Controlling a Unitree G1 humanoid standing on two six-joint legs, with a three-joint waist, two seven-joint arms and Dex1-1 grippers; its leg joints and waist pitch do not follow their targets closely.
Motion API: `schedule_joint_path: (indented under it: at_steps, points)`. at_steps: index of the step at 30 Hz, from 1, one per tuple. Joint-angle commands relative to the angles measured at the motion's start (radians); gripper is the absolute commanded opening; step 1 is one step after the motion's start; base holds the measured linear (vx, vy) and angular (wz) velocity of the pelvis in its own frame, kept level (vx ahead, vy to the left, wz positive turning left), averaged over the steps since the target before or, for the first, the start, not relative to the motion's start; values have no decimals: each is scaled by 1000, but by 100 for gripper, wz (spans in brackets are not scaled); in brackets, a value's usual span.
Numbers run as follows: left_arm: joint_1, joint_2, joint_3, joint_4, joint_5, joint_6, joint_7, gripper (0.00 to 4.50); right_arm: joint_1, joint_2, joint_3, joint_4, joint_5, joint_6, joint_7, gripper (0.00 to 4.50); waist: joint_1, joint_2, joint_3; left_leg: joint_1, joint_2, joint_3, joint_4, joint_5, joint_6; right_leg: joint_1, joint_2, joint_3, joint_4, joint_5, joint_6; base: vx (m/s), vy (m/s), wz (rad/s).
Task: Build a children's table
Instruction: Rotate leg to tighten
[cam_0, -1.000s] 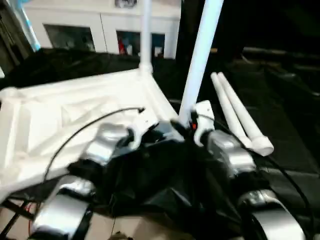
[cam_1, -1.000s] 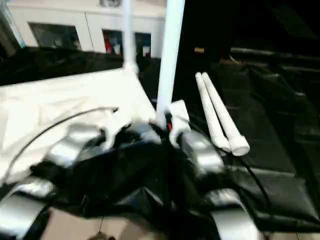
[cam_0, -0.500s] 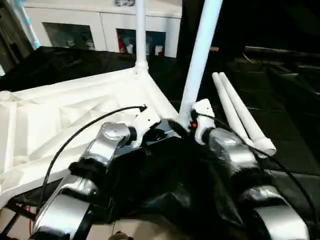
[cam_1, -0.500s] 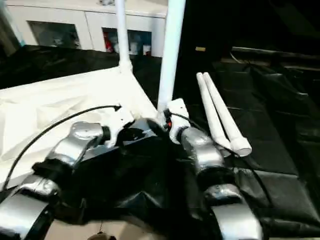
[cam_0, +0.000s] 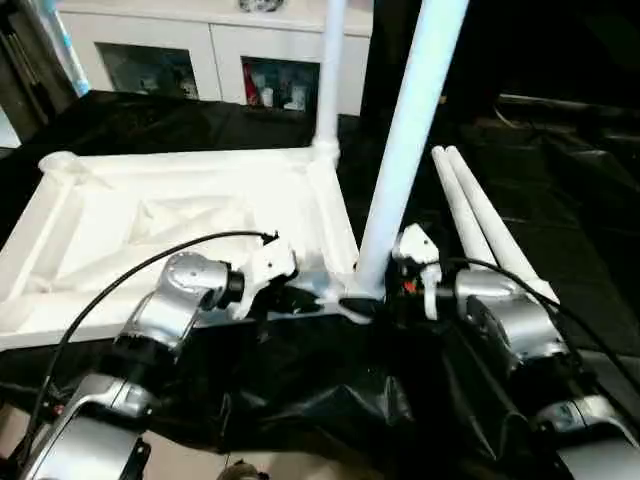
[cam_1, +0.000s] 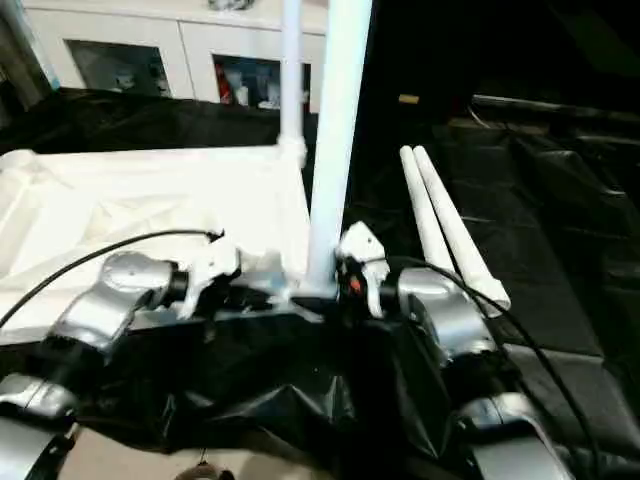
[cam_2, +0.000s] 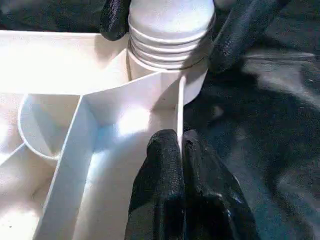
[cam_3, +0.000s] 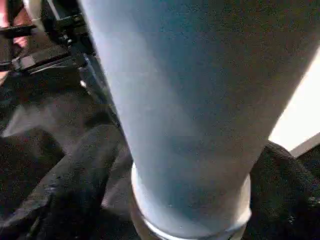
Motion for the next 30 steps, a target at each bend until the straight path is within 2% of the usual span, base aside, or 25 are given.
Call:
schedule_joint_path:
  at_steps: [1,3,4,7,11,14,17,18,19,20,23,25,27,28,29,30]
  points:
    - [1,-16,-20,-32,-30,-11,-15,0,5,10,44,-38,14,16,40,354,3,-11,-63,10,47,-14,-61,-197,52,50,-91,53,-78,-265,-176,0,0,0]
    - [7,-11,-21,-46,-34,-3,-21,0,11,7,46,-54,20,35,52,331,3,-9,-63,11,47,-14,-62,-197,50,49,-90,53,-79,-273,-170,0,0,0]
    - [10,-10,-20,-50,-35,0,-22,0,14,6,48,-60,22,41,54,324,3,-14,-63,10,48,-13,-62,-195,50,48,-89,53,-79,-269,-170,0,0,0]
    - [14,-11,-21,-58,-37,6,-19,0,20,10,56,-66,25,48,55,293,5,-11,-63,11,48,-13,-61,-190,48,48,-90,53,-78,-263,-171,0,0,0]
    - [4,-36,-5,-44,-30,20,37,0,21,33,51,-49,12,51,13,277,6,-12,-63,11,46,-13,-61,-188,47,48,-90,53,-78,-264,-169,0,0,0]
    - [-33,-79,13,9,-5,39,148,0,5,91,22,17,-30,46,-157,274,3,-15,-60,14,44,-15,-63,-204,33,44,-91,53,-85,-318,-156,0,0,0]
    - [-66,-116,28,51,7,51,230,0,-20,147,-13,93,-61,32,-326,273,-9,-17,-58,18,41,-18,-65,-238,7,41,-94,53,-94,-400,-136,0,0,0]
    - [-105,-158,45,93,11,70,312,0,-49,203,-63,158,-47,35,-457,273,-14,-15,-56,20,39,-18,-65,-253,7,38,-95,53,-99,-429,-131,0,0,0]
    - [-115,-168,49,103,12,75,331,0,-57,216,-75,173,-44,34,-490,272,-18,-13,-56,22,37,-18,-64,-262,2,35,-94,52,-104,-461,-121,0,0,0]
    - [-132,-185,55,120,13,83,363,0,-70,239,-95,199,-38,33,-543,272,-19,-13,-58,20,38,-20,-65,-254,-1,40,-96,52,-103,-459,-117,0,0,0]
    - [-198,-251,82,186,12,106,481,0,-113,301,-143,273,-35,12,-704,272,-17,-10,-62,21,38,-18,-63,-233,1,37,-92,55,-97,-386,-130,0,0,0]
    - [-226,-278,88,215,17,101,524,0,-129,321,-151,299,-45,-18,-748,272,-13,-10,-68,14,40,-17,-61,-182,11,47,-91,55,-82,-265,-157,0,0,0]
    - [-240,-290,85,232,24,83,532,0,-141,337,-170,314,-38,-39,-763,328,-10,-8,-71,11,37,-14,-58,-159,28,50,-90,55,-77,-195,-172,0,0,0]
    - [-243,-292,80,238,30,76,531,0,-146,343,-177,318,-32,-42,-762,328,-10,-9,-71,9,37,-15,-58,-151,33,52,-90,54,-73,-175,-178,0,0,0]
    - [-240,-286,59,243,51,54,519,0,-148,342,-180,312,-33,-56,-757,344,-7,-3,-74,9,38,-15,-56,-134,45,54,-90,54,-68,-132,-191,0,0,0]
    - [-240,-285,54,246,56,48,516,0,-149,342,-181,312,-37,-63,-761,351,-10,-6,-72,6,38,-15,-56,-127,55,56,-88,53,-67,-104,-195,0,0,0]
